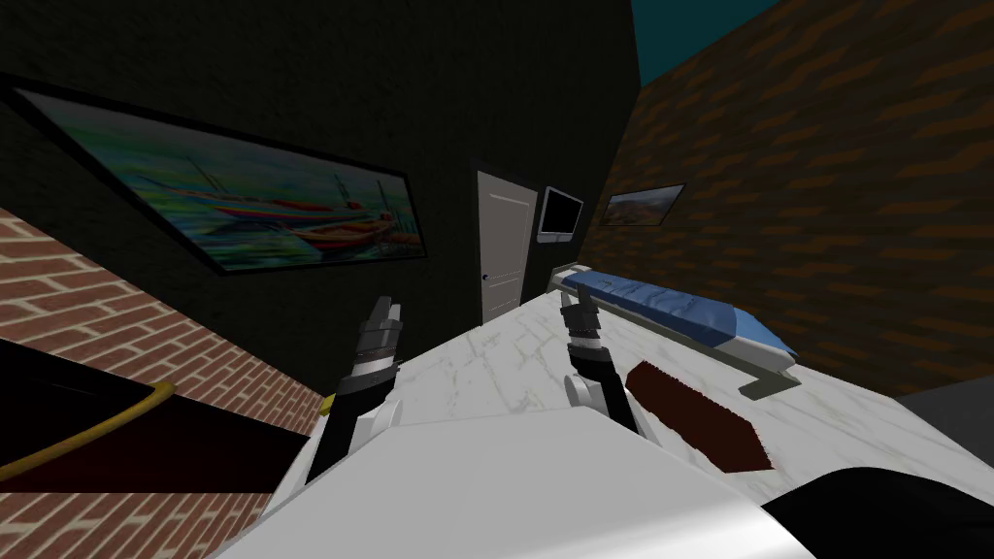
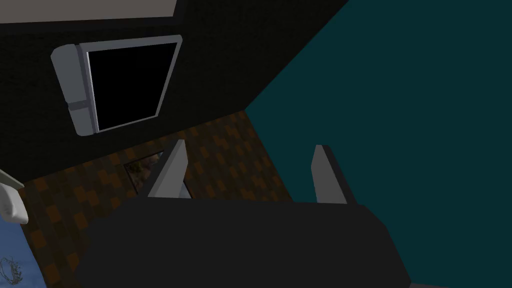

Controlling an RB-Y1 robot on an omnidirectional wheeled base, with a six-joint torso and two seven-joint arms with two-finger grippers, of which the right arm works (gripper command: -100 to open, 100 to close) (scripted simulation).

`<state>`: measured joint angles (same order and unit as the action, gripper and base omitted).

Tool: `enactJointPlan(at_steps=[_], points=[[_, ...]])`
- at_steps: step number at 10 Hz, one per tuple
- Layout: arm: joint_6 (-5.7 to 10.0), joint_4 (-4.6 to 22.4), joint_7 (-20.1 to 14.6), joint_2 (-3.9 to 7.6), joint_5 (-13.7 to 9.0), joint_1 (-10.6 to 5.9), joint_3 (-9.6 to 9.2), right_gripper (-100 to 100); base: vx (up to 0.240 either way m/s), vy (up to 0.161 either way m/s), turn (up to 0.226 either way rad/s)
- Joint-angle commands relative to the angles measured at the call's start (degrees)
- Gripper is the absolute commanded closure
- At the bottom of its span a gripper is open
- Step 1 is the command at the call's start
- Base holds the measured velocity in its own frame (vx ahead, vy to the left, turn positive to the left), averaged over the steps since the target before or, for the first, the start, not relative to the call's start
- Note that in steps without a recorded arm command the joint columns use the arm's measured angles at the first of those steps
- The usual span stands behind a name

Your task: Pull the door open

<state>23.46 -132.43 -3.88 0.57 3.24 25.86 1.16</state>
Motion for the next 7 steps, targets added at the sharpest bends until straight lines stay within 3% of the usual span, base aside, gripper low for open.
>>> enactJointPlan(at_steps=[1,7], points=[[0.61,1.8,1.3,0.51,0.4,-0.57,-0.21,-100,0.080,0.018,-0.007],[3.18,9.1,6.5,2.20,2.3,-2.93,-1.08,-100,0.162,0.010,-0.007]])
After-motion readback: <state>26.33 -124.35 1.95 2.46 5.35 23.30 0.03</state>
